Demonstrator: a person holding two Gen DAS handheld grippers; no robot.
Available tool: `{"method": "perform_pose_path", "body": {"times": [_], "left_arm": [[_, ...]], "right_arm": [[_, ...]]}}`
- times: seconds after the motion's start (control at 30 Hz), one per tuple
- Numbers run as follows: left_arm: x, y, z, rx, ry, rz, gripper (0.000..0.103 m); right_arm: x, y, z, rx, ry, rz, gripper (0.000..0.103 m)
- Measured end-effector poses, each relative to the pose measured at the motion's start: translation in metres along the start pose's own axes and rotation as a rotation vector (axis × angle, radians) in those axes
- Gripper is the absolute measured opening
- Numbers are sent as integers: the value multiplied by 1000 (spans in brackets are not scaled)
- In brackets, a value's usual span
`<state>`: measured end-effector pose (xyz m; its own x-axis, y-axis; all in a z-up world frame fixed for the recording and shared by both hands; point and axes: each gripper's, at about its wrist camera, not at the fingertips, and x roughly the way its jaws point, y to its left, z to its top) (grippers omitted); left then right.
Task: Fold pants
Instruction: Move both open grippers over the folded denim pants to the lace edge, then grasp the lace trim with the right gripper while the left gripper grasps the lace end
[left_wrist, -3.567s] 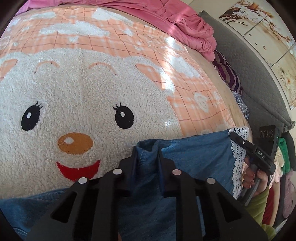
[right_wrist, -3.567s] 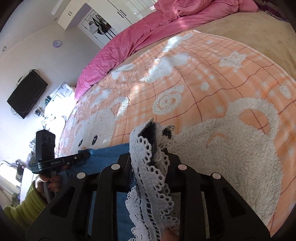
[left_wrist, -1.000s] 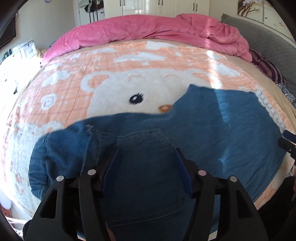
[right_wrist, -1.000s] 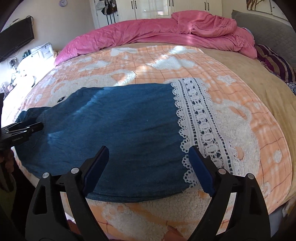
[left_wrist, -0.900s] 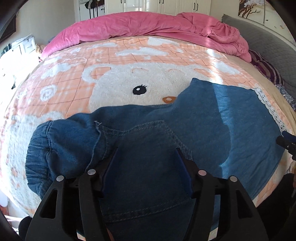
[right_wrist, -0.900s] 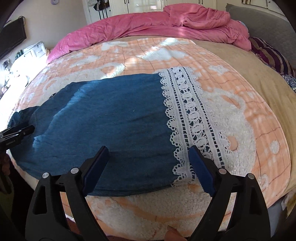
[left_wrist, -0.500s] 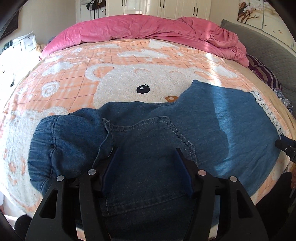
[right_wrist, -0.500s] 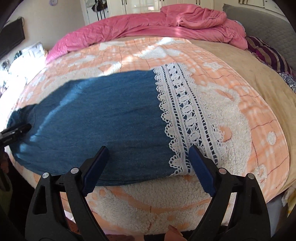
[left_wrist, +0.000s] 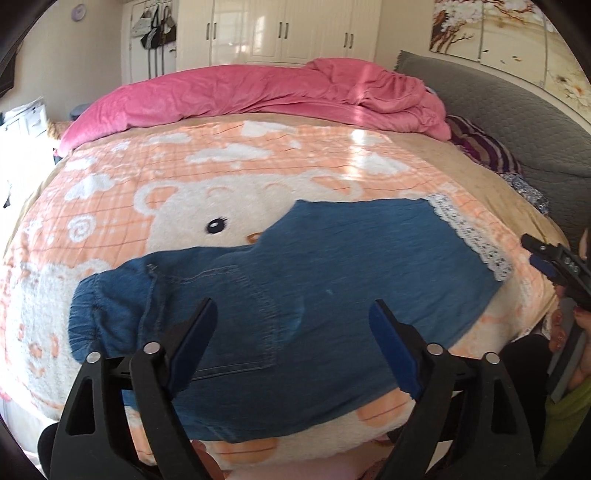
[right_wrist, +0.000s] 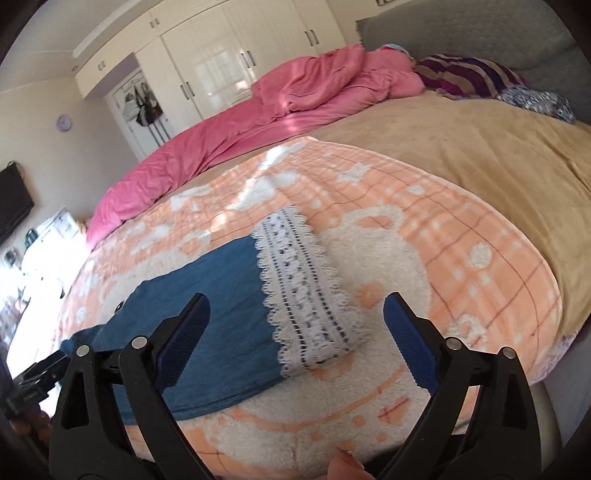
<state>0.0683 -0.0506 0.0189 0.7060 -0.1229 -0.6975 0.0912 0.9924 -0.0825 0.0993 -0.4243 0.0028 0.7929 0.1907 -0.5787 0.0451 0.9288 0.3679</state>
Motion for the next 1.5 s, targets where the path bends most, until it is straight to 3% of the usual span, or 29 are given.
{"method": "perform_pose_path", "body": {"times": [0.07,0.3,0.67,0.83,0.9,1.13,1.3,1.33,1.37,1.5], "left_arm": [[1,-11,3,14,-3,-23,92],[19,-44,20,88,19,-65,97],[79,-98,73,146,83,-123,98],[116,-127,95,187,105,-119,98],[135,-139,103,213,127,-116,98],[186,-164,129,268,147,-126,98],[220,-168,143,220,192,-251,96],[227,-168,145,204,213,-299,90],[232,-171,145,198,222,-323,78],[248,-182,148,221,254,-381,76]], "right_arm": [[3,-8,-1,33,13,0,89],[20,-13,-11,46,74,-12,90],[38,-20,-25,82,134,10,89],[40,-15,-28,36,131,-6,76],[38,-14,-29,24,125,-15,64],[37,-18,-29,27,100,17,51],[37,-23,-28,47,89,63,50],[36,-24,-27,51,85,73,49],[36,-25,-26,54,83,88,49],[41,-28,-25,69,100,118,49]]}}
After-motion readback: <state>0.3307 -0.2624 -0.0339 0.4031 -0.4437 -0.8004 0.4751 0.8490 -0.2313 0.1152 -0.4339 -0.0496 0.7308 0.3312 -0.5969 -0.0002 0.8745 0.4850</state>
